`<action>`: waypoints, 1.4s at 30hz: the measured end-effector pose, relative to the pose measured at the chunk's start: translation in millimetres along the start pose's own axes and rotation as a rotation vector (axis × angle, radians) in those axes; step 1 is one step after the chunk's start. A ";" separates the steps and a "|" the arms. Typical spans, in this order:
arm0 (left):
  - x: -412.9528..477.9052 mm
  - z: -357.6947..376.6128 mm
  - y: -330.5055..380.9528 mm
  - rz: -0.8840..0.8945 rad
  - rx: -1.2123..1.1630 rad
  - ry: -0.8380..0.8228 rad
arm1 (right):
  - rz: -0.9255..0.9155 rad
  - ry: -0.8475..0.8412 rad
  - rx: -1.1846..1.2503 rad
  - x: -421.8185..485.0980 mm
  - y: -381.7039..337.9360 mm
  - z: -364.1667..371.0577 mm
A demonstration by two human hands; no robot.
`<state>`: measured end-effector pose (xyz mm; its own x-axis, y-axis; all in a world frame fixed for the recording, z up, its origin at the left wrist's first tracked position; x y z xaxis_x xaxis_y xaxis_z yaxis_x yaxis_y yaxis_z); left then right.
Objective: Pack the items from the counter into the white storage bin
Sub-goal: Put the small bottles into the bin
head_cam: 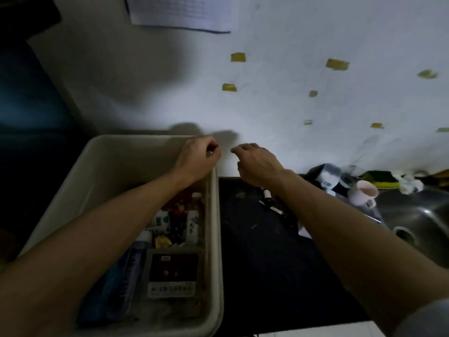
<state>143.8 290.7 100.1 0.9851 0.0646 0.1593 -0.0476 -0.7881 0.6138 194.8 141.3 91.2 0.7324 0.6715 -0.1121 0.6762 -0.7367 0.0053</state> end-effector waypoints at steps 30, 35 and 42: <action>31.1 276.9 64.1 -0.342 0.286 -0.394 | 0.180 -0.195 0.228 -117.5 235.1 168.5; 38.6 296.8 40.7 -0.463 0.275 -0.368 | 0.108 -0.240 0.252 -93.4 224.5 184.4; 55.3 318.9 14.8 -0.615 0.189 -0.279 | 0.129 -0.129 0.242 -52.1 224.6 186.7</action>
<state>250.3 87.4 -128.6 0.8311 0.3929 -0.3936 0.5363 -0.7537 0.3800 293.7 -74.0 -87.3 0.7844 0.5672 -0.2508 0.5288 -0.8230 -0.2075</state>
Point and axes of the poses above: each hand's wrist, its own x-axis towards the middle knuckle, its own z-axis out of the palm, y = z × x, the point moved 5 cm from there along x, towards the middle knuckle, and after that the axes turned 8 degrees about -y, right-handed, at the moved point
